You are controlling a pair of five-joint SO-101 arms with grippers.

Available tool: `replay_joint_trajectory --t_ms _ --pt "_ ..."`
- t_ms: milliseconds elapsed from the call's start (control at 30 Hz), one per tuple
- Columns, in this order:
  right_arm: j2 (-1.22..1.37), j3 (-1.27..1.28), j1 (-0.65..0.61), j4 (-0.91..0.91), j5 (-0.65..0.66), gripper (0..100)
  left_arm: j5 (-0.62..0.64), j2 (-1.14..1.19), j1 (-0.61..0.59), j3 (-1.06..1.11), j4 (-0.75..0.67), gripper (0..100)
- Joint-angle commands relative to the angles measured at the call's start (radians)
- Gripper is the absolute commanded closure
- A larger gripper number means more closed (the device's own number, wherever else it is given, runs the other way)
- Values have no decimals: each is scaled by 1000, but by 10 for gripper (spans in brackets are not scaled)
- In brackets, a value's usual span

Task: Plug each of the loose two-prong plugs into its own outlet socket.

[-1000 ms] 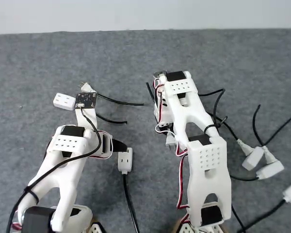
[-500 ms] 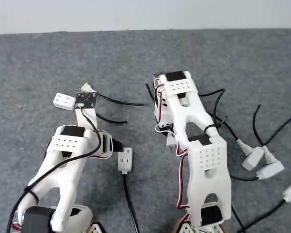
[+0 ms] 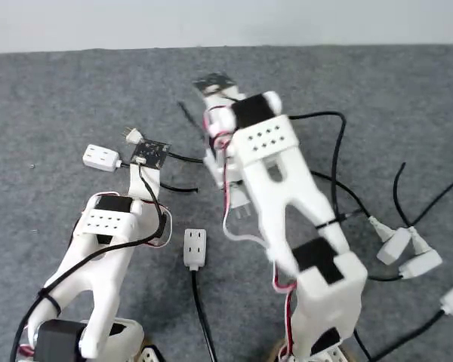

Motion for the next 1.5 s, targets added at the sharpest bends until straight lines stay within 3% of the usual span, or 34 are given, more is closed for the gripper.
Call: replay_joint_trajectory --t_ms 0,133,400,667,800,1000,1233,1467 --pt "-143 -6 -104 39 3 991 -147 -5 11 7 -17 988" --pt "-220 110 -199 25 2 991 -252 -15 32 24 -18 988" --pt "-372 359 -199 -113 8 991 -293 -15 57 28 -18 988" --pt "-493 385 30 -179 3 991 -288 -14 54 27 -18 988" --pt "-564 373 39 -151 3 991 -244 -6 58 25 -34 986" --pt "-662 381 -104 -88 2 991 -227 -5 60 28 -46 985" --pt "-621 483 -232 -160 -40 991 -224 -5 60 30 -46 985" --pt "-512 566 -232 -266 -57 991 -290 -11 57 33 -28 987"
